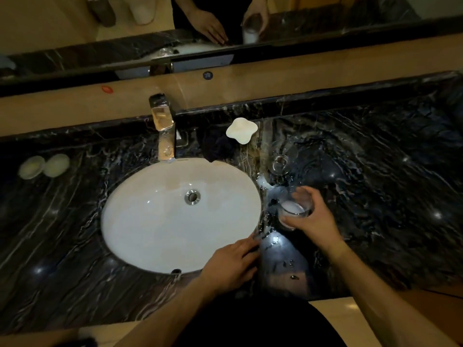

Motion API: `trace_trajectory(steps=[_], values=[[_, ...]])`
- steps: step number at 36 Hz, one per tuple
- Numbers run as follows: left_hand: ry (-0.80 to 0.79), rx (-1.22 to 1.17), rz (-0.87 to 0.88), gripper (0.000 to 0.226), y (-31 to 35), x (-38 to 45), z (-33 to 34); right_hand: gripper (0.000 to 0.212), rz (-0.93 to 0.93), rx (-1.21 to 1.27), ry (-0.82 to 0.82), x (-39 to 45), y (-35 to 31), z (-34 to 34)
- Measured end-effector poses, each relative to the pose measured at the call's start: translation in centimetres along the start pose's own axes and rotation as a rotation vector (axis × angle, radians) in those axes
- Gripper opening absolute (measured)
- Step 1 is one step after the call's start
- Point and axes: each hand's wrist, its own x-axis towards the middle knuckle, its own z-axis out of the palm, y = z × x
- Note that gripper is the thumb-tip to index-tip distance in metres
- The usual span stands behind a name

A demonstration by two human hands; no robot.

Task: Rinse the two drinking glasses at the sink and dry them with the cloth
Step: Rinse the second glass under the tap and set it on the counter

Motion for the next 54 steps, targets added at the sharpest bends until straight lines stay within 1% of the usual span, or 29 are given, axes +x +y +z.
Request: trace_trajectory(steps=[4, 7, 9, 15, 19, 22, 24, 26, 28, 30, 32, 35, 37, 39, 42, 44, 52, 54], values=[[0.154, 0.006, -0.042, 0.03, -2.3, -2.4, -3.0, 0.077, -0.008, -0.085, -0.085, -1.1, -1.2, 3.7], [0.254, 0.008, -0.098, 0.022, -5.7, -4.2, -5.8, 0.077, 0.007, -0.113, -0.16, -1.0, -2.2, 6.8], [0.29, 0.047, -0.11, 0.02, -8.3, -5.1, -7.9, 0.079, 0.009, -0.132, -0.186, -0.7, -2.6, 8.8], [0.373, 0.249, -0.052, 0.024, -15.6, -5.4, -15.2, 0.082, -0.04, -0.208, -0.22, 0.4, -4.3, 14.4], [0.435, 0.363, 0.018, 0.031, -19.3, -3.1, -19.6, 0.082, -0.069, -0.227, -0.224, 1.6, -6.1, 17.8], [0.483, 0.409, 0.027, 0.037, -20.8, -0.7, -22.6, 0.082, -0.073, -0.197, -0.223, 2.7, -7.6, 20.0], [0.477, 0.415, 0.004, 0.045, -21.3, 0.8, -24.1, 0.08, -0.062, -0.174, -0.219, 3.6, -8.3, 21.3], [0.43, 0.393, -0.035, 0.055, -21.5, 2.2, -25.0, 0.079, -0.045, -0.137, -0.217, 4.4, -9.0, 22.3], [0.379, 0.342, -0.091, 0.061, -21.4, 3.3, -25.5, 0.079, -0.04, -0.107, -0.219, 5.2, -9.6, 23.2], [0.341, 0.3, -0.139, 0.058, -21.4, 4.1, -25.7, 0.081, -0.047, -0.09, -0.217, 5.9, -10.3, 23.9], [0.333, 0.3, -0.168, 0.051, -21.5, 4.7, -25.8, 0.08, -0.057, -0.079, -0.215, 6.4, -10.9, 24.4], [0.351, 0.389, -0.19, 0.044, -21.9, 5.4, -25.8, 0.078, -0.068, -0.058, -0.222, 7.1, -11.4, 24.9], [0.342, 0.431, -0.166, 0.041, -22.1, 5.6, -25.9, 0.079, -0.062, -0.043, -0.234, 7.6, -11.7, 25.0], [0.343, 0.436, -0.104, 0.038, -22.4, 5.4, -25.8, 0.081, -0.046, -0.046, -0.245, 8.0, -11.7, 25.3], [0.423, 0.418, -0.052, 0.033, -23.3, 5.3, -25.7, 0.084, -0.036, -0.032, -0.244, 8.4, -11.7, 25.8], [0.454, 0.412, -0.054, 0.03, -23.5, 5.3, -26.0, 0.085, -0.034, -0.033, -0.242, 8.5, -11.7, 26.0], [0.463, 0.359, -0.088, 0.025, -23.7, 5.7, -26.6, 0.084, -0.035, -0.017, -0.237, 8.5, -11.8, 26.2], [0.457, 0.362, -0.093, 0.027, -23.7, 5.7, -26.4, 0.084, -0.034, -0.012, -0.241, 8.5, -11.8, 26.1]])
